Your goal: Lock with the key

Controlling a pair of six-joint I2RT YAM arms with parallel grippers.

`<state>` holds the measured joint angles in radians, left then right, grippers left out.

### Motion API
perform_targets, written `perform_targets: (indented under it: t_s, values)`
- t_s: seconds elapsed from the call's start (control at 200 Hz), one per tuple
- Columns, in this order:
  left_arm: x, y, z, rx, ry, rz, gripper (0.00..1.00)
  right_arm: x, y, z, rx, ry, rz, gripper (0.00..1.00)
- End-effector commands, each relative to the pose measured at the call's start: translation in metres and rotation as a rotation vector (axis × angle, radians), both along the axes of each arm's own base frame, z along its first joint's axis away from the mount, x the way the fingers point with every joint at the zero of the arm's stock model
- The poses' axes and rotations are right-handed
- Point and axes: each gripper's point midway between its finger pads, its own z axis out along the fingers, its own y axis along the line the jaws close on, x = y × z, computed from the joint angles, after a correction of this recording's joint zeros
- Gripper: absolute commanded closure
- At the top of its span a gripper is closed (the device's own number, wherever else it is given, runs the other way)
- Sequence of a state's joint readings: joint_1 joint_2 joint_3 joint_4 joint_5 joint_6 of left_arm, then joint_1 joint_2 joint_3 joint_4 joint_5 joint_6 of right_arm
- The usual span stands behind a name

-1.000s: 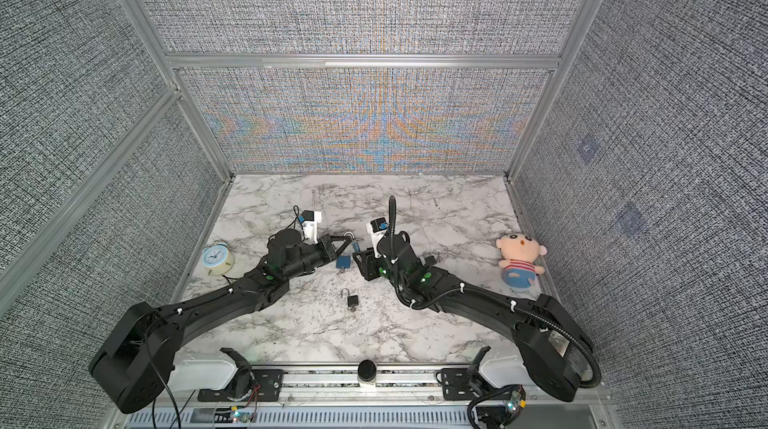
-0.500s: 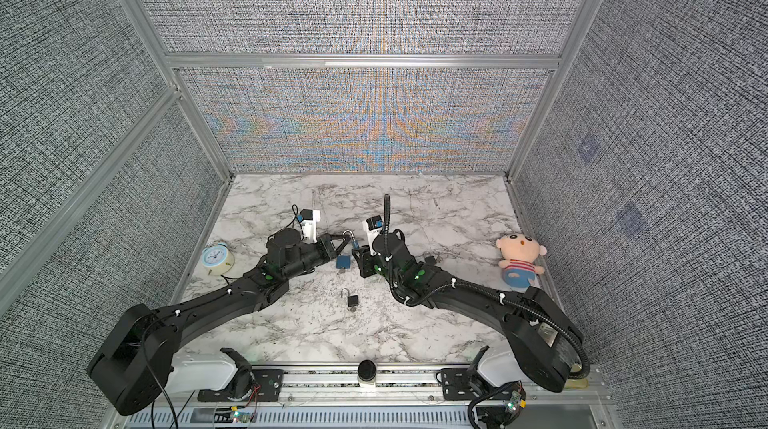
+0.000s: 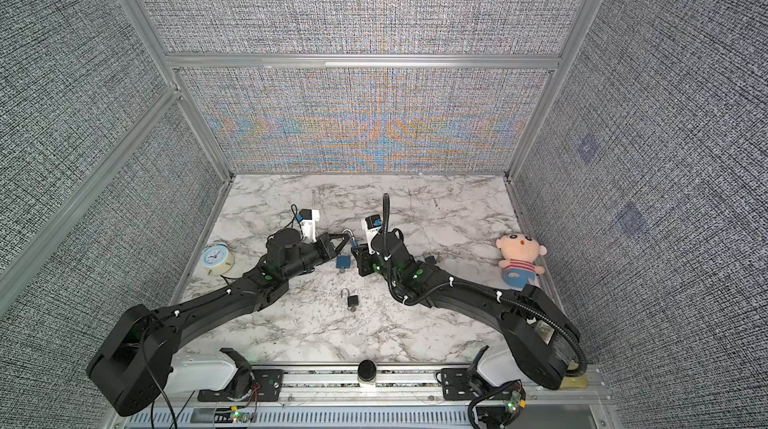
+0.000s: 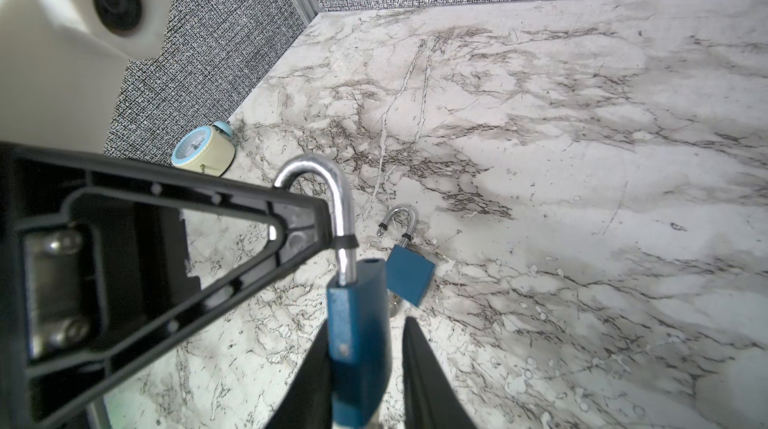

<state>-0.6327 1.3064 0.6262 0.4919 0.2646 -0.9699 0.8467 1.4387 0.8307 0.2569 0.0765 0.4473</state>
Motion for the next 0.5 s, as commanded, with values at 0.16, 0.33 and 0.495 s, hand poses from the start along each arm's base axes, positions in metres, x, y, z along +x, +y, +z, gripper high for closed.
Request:
perform_targets:
  t_s: [0.16,0.33,0.495]
  values:
    - [-0.003,-0.002,0.012,-0.028,-0.024,-0.014,1.00,0.009,-0.005,0.006,0.007,-0.027,-0.053,0.79]
    - [-0.003,0.000,0.012,-0.027,-0.025,-0.010,1.00,0.010,-0.009,0.006,0.012,-0.033,-0.074,0.93]
    - [-0.005,0.002,0.012,-0.024,-0.028,-0.006,1.00,0.008,-0.013,0.009,0.041,-0.046,-0.082,1.00]
